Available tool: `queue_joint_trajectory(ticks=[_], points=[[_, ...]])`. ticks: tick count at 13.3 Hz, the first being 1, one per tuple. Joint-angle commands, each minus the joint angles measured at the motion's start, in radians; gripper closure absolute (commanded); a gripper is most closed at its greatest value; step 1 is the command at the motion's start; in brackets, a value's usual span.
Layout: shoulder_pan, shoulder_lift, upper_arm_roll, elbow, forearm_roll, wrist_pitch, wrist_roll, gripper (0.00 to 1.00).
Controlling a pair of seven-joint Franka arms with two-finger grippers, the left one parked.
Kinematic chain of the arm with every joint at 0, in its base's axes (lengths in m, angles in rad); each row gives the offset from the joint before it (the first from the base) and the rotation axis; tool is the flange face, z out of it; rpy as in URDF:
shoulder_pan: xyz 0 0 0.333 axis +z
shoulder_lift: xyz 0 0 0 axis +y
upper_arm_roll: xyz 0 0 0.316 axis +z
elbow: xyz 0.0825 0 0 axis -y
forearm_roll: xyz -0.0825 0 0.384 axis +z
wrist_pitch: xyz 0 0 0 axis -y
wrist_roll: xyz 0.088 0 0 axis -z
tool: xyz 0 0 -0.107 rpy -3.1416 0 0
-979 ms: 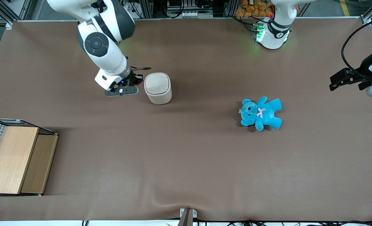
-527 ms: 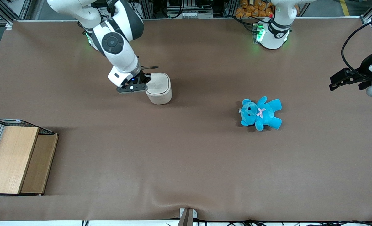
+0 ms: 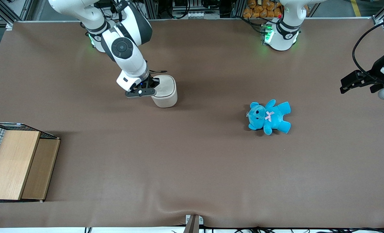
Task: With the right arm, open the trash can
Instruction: 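Lower the right gripper onto the lid edge and close on it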
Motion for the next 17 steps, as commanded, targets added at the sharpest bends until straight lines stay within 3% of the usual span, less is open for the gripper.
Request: queue_joint_trajectory(ticks=[1, 17], points=[[0.03, -0.001, -0.008, -0.02, 0.003, 0.027, 0.027, 1.0], [0.066, 0.014, -0.009, -0.066, -0.003, 0.087, 0.062, 1.0]])
